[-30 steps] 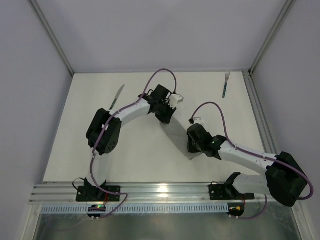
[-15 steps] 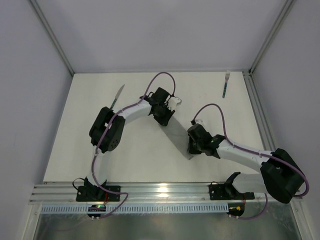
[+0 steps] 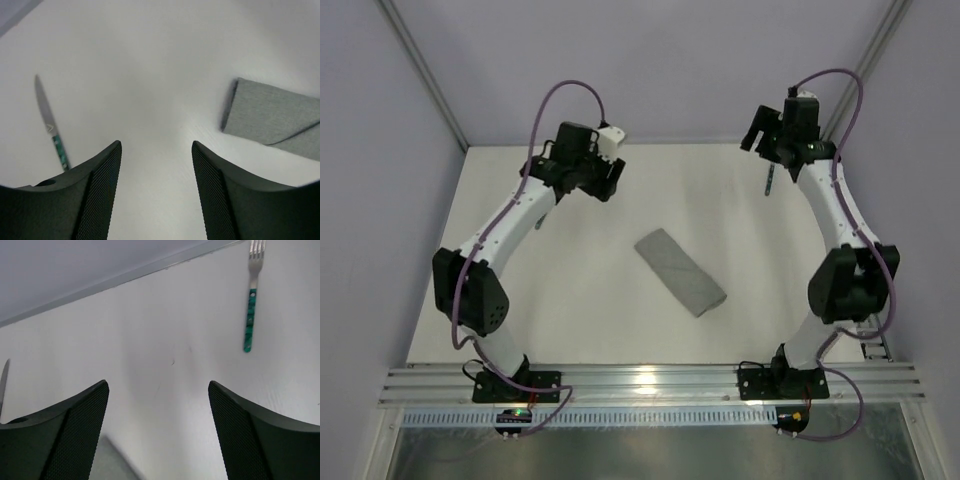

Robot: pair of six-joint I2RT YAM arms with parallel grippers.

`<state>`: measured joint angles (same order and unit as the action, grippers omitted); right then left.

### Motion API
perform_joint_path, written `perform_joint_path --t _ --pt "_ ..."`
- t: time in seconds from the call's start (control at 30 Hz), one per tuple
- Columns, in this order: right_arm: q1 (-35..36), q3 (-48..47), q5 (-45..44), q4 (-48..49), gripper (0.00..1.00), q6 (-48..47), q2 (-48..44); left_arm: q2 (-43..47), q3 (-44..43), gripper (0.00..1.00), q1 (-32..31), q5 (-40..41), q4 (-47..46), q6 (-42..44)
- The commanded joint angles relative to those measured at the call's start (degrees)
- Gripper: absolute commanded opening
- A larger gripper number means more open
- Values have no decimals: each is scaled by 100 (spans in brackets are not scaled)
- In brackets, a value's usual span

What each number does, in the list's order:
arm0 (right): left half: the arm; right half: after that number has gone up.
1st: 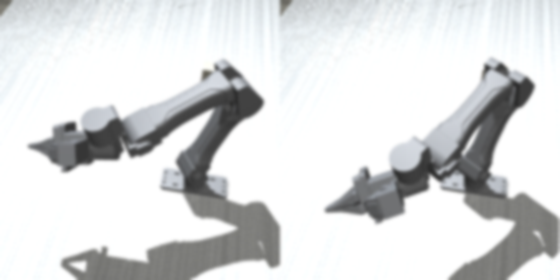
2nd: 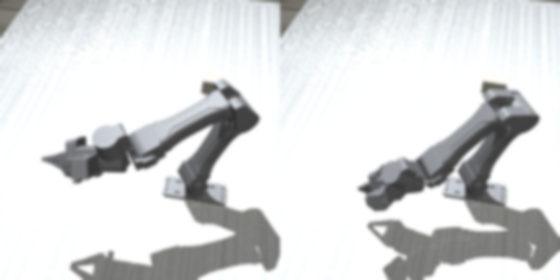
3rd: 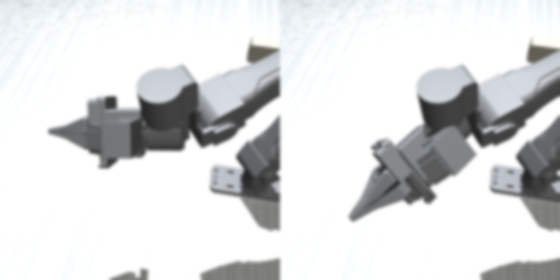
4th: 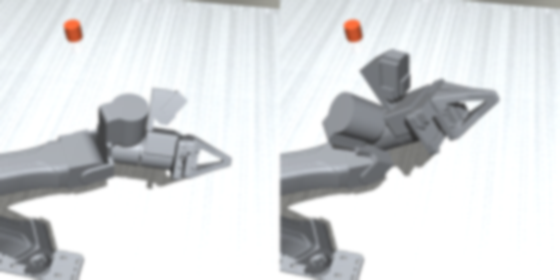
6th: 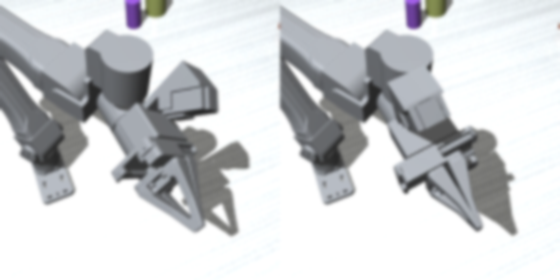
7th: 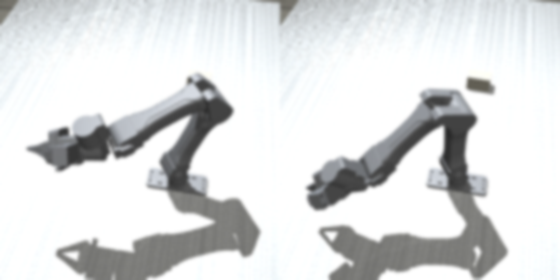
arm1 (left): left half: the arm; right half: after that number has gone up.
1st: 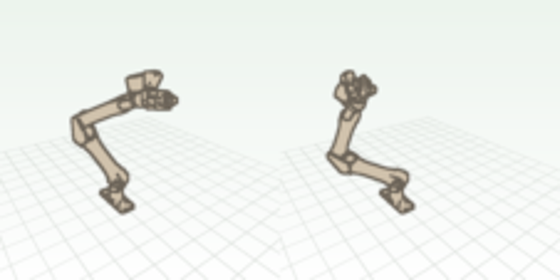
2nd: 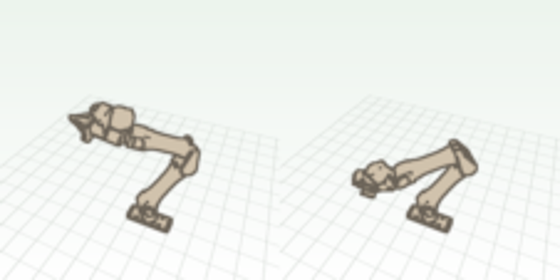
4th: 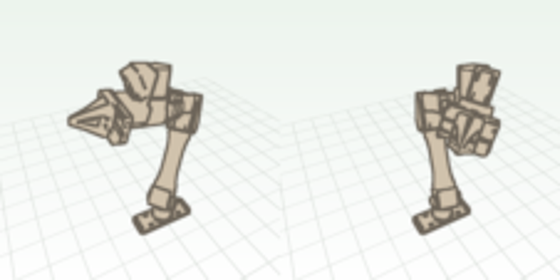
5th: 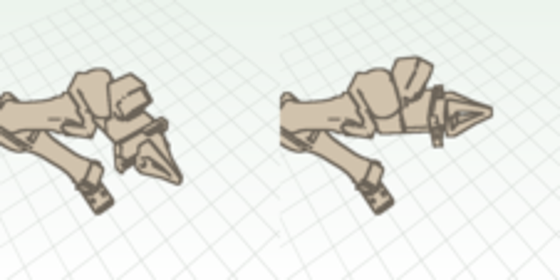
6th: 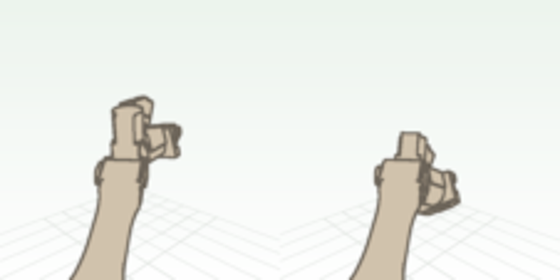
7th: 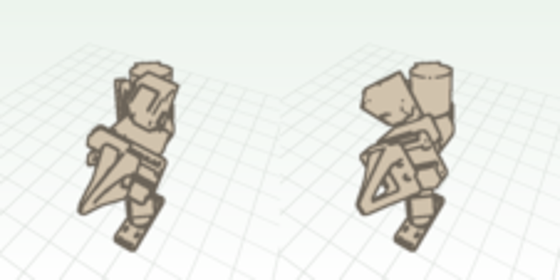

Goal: Fold the napkin into a case and place the utensils inside
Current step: Pick up the fork from the corner of the board.

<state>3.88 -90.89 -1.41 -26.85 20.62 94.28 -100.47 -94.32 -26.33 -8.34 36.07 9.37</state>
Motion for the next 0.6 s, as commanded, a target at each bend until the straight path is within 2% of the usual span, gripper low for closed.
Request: perform_joint_path --t 0.0,0.03,0.07,0.1,0.13,0.17,0.23,0.37,0.5,0.57 --pt "-589 -1400 168 -899 88 -488 1682 378 264 62 609 245 418 109" --pt "-677 -1927 -198 -1101 88 -541 2108 457 361 62 716 245 435 153" --pt "-756 -2994 -341 -1538 90 -620 2530 597 449 64 899 271 444 188" --pt "-888 -3500 -473 -1734 90 -656 3378 659 633 66 988 324 462 215" --pt "-959 -4454 -570 -1927 90 -682 3752 721 713 67 1050 350 514 250" --pt "-1029 -4846 -554 -2173 90 -682 4112 765 792 67 1164 394 532 302" --pt "-1187 -5035 -466 -2062 90 -595 4667 923 1020 68 1252 438 576 338" --pt "-1276 -4175 -18 -632 81 -603 4731 1090 1293 68 1568 412 611 417" --pt "-1276 -5007 35 -839 80 -682 5442 1056 1355 67 1771 377 620 470" --pt "-1276 -5079 27 -848 77 -700 5601 1055 1355 67 1841 324 620 478"
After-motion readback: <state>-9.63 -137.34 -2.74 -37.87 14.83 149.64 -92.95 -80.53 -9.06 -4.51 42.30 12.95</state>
